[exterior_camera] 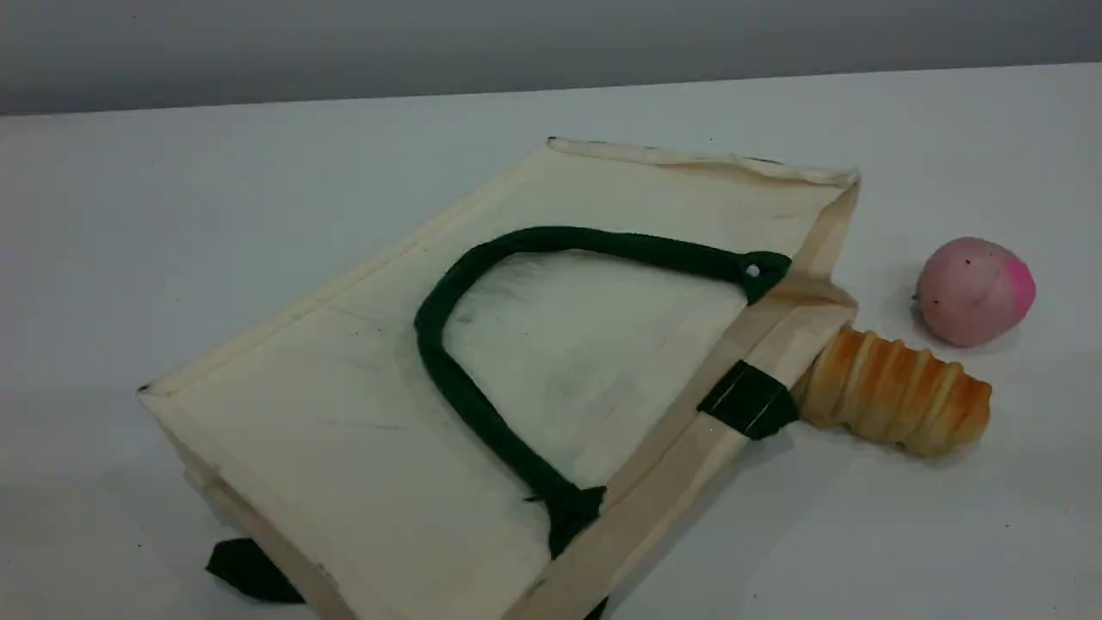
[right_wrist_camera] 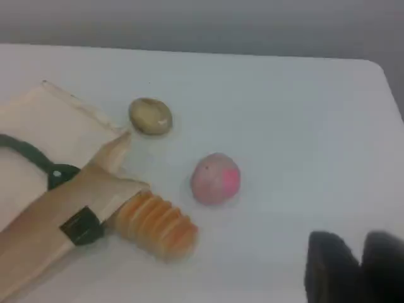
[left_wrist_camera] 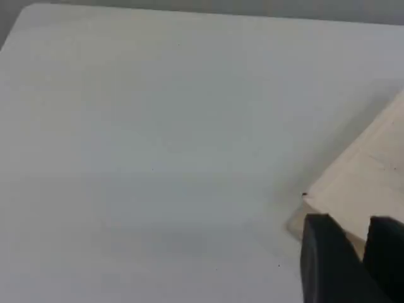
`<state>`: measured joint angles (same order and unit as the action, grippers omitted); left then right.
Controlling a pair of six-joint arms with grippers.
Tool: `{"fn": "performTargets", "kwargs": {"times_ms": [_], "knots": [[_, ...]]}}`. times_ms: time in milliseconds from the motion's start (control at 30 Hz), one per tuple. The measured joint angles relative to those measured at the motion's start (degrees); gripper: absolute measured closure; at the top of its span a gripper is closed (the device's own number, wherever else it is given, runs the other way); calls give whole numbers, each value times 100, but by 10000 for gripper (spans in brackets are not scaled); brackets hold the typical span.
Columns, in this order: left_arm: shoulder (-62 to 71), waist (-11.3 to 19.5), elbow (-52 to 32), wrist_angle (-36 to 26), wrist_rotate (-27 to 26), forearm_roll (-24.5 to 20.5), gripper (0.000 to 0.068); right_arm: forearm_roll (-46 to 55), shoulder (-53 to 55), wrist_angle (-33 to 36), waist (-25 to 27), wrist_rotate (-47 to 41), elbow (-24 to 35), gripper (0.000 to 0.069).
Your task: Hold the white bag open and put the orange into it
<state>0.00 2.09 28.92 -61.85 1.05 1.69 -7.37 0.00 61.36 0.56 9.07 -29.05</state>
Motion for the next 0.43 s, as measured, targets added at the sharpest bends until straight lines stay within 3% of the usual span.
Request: {"fn": "performTargets", "kwargs": {"times_ms": [433], "knots": [[0,0,0,0,6,0,523,0,0,0,0,0,0,552]]}}
